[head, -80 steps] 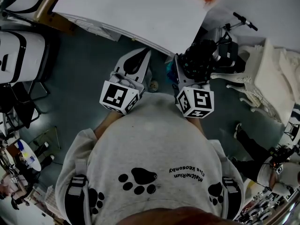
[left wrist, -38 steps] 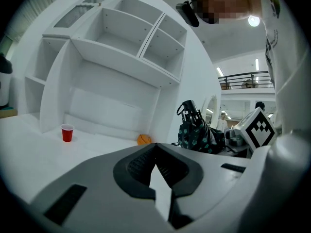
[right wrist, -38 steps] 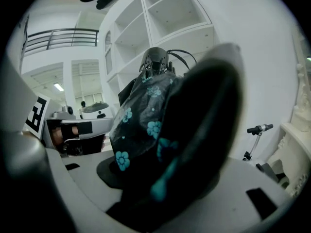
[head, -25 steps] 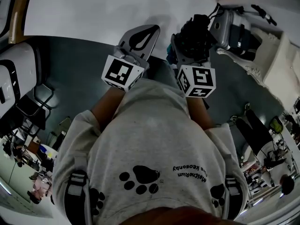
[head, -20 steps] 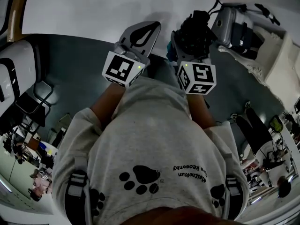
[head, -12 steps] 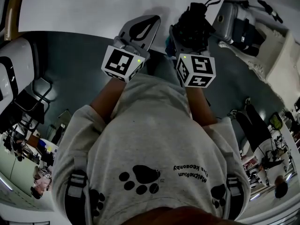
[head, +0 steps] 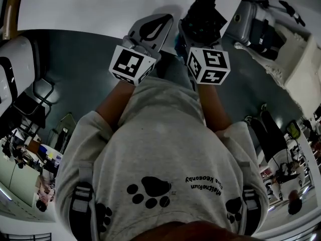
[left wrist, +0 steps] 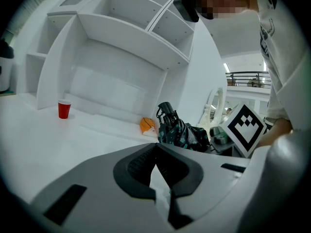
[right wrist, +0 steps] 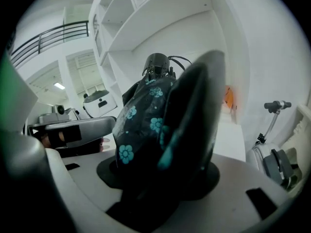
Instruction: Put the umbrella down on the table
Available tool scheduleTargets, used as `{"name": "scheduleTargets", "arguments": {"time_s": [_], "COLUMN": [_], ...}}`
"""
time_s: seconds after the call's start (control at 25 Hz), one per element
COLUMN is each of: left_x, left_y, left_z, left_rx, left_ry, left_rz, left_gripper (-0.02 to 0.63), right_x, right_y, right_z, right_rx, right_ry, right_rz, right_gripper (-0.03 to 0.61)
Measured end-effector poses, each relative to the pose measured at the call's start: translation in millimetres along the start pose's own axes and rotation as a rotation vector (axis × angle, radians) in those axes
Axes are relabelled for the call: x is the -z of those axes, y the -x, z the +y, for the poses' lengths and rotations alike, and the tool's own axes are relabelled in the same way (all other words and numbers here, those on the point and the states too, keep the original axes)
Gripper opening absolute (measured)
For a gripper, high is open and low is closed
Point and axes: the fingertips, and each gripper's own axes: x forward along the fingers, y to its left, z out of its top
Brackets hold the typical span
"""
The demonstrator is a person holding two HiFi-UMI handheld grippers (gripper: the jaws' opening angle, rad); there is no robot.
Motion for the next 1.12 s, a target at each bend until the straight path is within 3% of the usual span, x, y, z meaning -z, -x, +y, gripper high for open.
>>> {"name": "scheduleTargets", "arguments": {"time_s": [0.8, 1.12], "left_x": [15.5, 18.0], "left_y": [-60.0, -51.7], "left_z": [20.7, 35.8], "left_rx": [-0.011, -0.01], "left_ry": [0.036, 0.042], "left_rz": [0.062, 0.097], "left_gripper": [0.015, 0.015], "right_x": [0.1, -0.4], "right_y": [-45.3, -58.8], "right_z": [-40.1, -24.7], "right_rx": [-0.035, -0.033], "right_ry": [-0.081, -0.113], "right_rz": [0.118, 0.176], "right_gripper": [0.256, 0.256]}}
